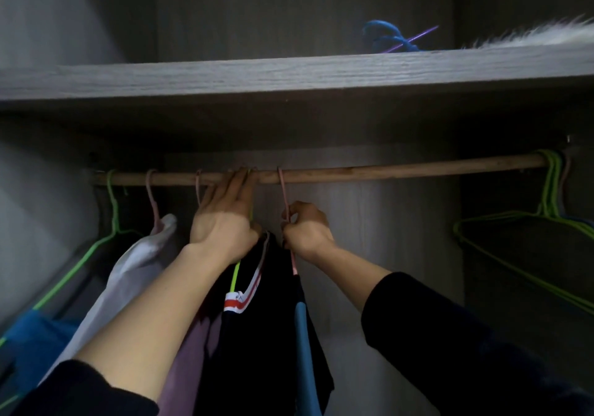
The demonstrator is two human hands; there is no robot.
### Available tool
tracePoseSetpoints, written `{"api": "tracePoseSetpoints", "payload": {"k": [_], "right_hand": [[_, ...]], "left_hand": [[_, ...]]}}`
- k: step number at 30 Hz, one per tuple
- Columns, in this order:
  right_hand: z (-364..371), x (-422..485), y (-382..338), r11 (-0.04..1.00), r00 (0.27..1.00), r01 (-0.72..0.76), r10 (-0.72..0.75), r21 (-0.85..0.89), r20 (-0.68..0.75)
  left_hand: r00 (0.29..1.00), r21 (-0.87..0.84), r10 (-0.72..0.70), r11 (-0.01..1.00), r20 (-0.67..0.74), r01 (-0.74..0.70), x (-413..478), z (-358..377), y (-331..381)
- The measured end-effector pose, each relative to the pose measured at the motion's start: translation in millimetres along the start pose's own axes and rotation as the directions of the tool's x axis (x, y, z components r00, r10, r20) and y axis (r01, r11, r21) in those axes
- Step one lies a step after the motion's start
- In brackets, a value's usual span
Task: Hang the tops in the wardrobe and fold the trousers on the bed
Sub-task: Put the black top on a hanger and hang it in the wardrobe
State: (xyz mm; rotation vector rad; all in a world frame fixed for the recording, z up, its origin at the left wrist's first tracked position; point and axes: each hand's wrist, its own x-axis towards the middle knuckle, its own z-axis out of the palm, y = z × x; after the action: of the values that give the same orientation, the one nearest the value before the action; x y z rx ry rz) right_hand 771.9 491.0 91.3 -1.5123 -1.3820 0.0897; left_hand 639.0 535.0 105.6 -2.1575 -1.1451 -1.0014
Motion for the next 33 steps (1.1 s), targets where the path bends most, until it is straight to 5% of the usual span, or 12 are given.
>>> {"api": "tracePoseSetpoints", "payload": {"k": [6,12,16,21,28,33], "right_hand": [[5,-5,16,1.000,0.994,-0.005,0.008,0.029,-0.105],[-18,3,25,0.999,0.999,0.039,-0.038,-0.020,0.027],[-61,2,40,0.980,0.995,0.066,-0.080,-0.189,-0.065],[-126,-14,62,0.924,0.984,0.024,-0.090,-0.382,-0.156],[-215,-51,98,0.606,0.967,-0.039,-0.178,-0.794,-0.183],[-270,-64,123,0.324,0.960,-0.202,-0.123,-0.924,-0.253]], "left_hand": [[1.000,-0.059,-0.015,0.998,0.002,0.015,1,3,0],[0.996,-0.191,-0.089,0.977,0.023,0.091,5,-11,21],[0.994,-0.242,0.011,0.970,-0.108,-0.037,16,-17,59],[0.988,-0.299,0.123,0.943,-0.094,-0.146,38,-16,127],[0.975,-0.282,0.217,0.934,-0.042,-0.220,55,9,208],[0.952,-0.272,0.204,0.925,-0.229,-0.264,59,34,219]]}}
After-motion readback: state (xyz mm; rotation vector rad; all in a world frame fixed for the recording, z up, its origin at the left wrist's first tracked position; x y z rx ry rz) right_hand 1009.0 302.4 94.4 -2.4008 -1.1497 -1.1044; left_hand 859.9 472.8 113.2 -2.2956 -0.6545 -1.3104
